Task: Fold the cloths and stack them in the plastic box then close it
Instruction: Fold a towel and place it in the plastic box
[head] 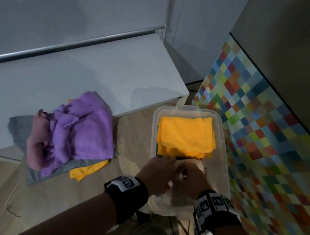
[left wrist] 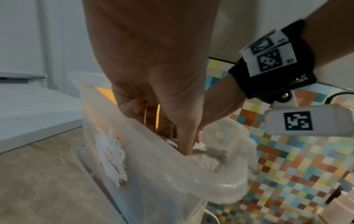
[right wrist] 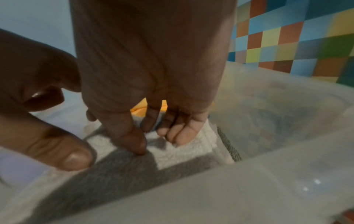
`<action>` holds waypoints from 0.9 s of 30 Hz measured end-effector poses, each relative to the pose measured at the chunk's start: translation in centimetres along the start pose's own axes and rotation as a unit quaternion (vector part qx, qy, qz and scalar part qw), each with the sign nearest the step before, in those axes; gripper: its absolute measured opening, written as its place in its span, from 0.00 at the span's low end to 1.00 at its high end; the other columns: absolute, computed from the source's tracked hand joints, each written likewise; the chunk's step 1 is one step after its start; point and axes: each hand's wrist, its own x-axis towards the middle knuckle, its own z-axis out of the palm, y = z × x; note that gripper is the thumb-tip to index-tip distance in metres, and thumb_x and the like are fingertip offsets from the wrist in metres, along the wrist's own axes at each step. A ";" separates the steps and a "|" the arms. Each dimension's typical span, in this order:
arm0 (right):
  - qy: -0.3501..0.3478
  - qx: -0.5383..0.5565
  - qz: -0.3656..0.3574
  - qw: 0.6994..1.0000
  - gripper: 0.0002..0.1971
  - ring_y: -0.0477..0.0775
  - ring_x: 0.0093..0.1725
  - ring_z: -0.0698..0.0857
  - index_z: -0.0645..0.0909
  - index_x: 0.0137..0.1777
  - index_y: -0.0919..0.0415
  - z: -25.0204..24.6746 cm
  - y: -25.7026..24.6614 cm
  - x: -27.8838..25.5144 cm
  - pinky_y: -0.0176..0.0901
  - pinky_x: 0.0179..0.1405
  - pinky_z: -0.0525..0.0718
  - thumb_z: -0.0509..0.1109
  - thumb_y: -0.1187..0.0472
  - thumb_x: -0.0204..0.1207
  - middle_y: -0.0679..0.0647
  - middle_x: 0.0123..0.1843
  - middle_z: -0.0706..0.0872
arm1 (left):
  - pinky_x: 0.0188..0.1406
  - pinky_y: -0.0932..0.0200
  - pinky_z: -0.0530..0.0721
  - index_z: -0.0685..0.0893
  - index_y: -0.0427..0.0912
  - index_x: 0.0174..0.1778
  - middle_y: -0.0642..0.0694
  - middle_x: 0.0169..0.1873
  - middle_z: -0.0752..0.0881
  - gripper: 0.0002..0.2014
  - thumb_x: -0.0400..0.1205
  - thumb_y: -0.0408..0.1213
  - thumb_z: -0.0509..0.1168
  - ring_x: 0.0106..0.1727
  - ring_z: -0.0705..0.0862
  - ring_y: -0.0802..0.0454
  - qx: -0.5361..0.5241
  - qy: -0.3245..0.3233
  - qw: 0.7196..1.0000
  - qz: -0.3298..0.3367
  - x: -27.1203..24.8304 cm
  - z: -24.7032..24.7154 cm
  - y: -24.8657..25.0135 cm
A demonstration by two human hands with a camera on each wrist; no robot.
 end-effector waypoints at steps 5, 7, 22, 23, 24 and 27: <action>0.094 0.024 -0.030 0.995 0.14 0.43 0.32 0.75 0.73 0.34 0.51 -0.5 -3.5 -0.9 0.34 0.31 0.69 0.76 0.50 0.68 0.45 0.31 0.76 | 0.44 0.45 0.83 0.77 0.45 0.68 0.43 0.63 0.74 0.28 0.74 0.51 0.72 0.65 0.71 0.42 -0.126 0.110 0.986 0.029 -1.7 0.1 -2.5; 0.106 0.064 -0.042 0.991 0.18 0.44 0.29 0.71 0.69 0.30 0.53 -0.4 -5.9 -0.6 0.36 0.29 0.66 0.77 0.63 0.70 0.46 0.27 0.72 | 0.45 0.46 0.84 0.80 0.45 0.58 0.44 0.56 0.76 0.20 0.76 0.52 0.70 0.59 0.75 0.43 -0.165 0.164 0.972 0.020 -3.3 -0.3 -4.8; 0.024 0.069 -0.080 0.994 0.03 0.55 0.43 0.87 0.82 0.41 0.58 7.8 -21.7 5.4 0.47 0.47 0.84 0.68 0.63 0.67 0.54 0.39 0.89 | 0.48 0.55 0.77 0.85 0.39 0.51 0.40 0.43 0.88 0.09 0.77 0.38 0.70 0.50 0.86 0.42 -0.242 0.201 0.908 -0.278 -15.8 2.3 -23.1; 0.021 0.073 -0.072 0.995 0.02 0.53 0.42 0.87 0.81 0.39 0.57 8.5 -21.7 5.8 0.45 0.45 0.84 0.68 0.62 0.67 0.53 0.38 0.89 | 0.52 0.54 0.77 0.84 0.37 0.56 0.37 0.46 0.88 0.13 0.76 0.36 0.71 0.53 0.85 0.40 -0.252 0.187 0.903 -0.294 -16.3 3.3 -23.8; 0.016 0.075 -0.069 0.995 0.01 0.52 0.40 0.87 0.80 0.37 0.55 9.3 -21.6 6.3 0.43 0.43 0.82 0.69 0.62 0.67 0.51 0.37 0.89 | 0.54 0.52 0.76 0.82 0.36 0.62 0.34 0.50 0.86 0.19 0.76 0.36 0.70 0.57 0.83 0.37 -0.256 0.169 0.898 -0.314 -16.7 4.3 -24.5; -0.008 0.067 -0.061 0.996 0.10 0.50 0.41 0.85 0.76 0.33 0.49 11.4 -21.1 7.5 0.41 0.44 0.79 0.72 0.63 0.67 0.49 0.37 0.87 | 0.55 0.44 0.77 0.71 0.47 0.72 0.29 0.61 0.78 0.31 0.70 0.45 0.66 0.62 0.76 0.29 -0.202 0.163 0.883 -0.391 -17.7 6.3 -25.7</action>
